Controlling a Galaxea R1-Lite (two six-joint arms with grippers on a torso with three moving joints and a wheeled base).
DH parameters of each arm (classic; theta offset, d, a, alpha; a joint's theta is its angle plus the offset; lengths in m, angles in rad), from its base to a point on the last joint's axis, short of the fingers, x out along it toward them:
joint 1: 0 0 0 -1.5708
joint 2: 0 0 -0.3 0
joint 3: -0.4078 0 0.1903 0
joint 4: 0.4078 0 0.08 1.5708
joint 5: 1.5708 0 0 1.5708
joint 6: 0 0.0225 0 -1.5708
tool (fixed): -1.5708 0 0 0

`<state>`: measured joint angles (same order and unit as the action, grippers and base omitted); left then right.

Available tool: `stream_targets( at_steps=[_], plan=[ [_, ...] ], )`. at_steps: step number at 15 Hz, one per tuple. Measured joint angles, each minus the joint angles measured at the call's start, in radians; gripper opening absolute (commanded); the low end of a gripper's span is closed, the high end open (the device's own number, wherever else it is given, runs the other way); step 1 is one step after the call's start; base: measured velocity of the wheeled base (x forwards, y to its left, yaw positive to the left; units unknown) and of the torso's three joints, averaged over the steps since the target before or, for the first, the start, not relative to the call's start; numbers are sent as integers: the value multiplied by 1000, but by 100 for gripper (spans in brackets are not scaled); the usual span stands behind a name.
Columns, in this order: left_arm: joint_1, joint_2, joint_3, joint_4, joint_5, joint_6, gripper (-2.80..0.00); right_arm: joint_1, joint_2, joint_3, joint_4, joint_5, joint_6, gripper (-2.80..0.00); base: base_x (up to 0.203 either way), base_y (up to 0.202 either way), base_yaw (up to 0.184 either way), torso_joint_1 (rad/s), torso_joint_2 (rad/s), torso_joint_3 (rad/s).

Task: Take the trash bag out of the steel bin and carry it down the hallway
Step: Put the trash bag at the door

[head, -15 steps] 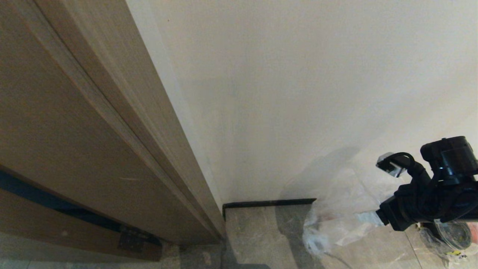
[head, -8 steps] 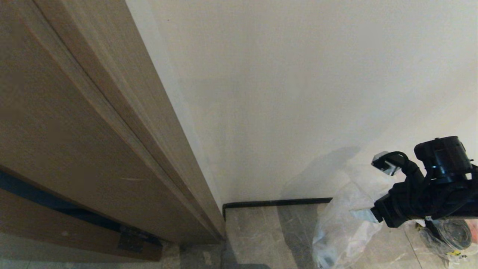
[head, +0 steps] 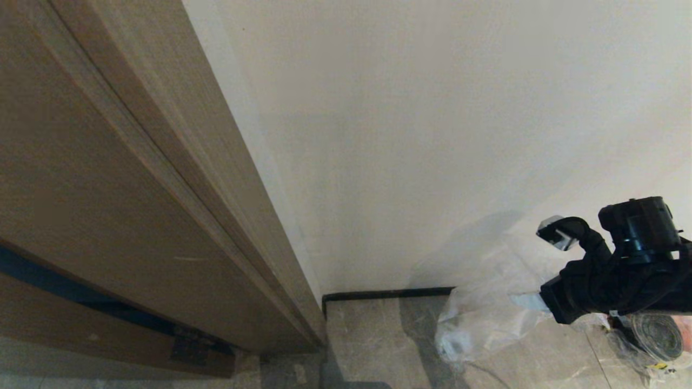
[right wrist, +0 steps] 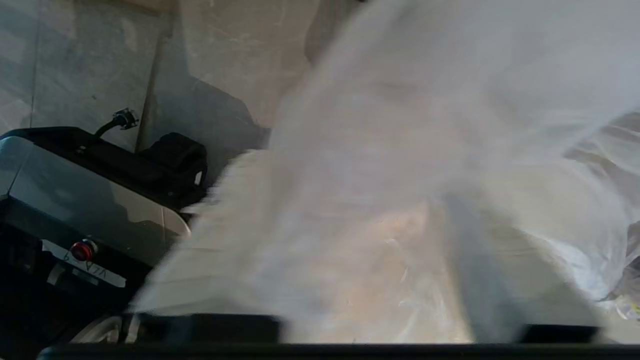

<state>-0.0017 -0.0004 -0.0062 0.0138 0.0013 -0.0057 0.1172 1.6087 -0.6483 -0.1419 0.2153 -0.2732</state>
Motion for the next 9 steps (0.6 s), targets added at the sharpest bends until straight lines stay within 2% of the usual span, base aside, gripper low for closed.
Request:
stream_targets(
  at_steps=[9],
  plan=[
    [0,0,0,0,0,0,-280,11,-4,-8,-27,1,-19,-280,0,0,0,0,0,0]
  ],
)
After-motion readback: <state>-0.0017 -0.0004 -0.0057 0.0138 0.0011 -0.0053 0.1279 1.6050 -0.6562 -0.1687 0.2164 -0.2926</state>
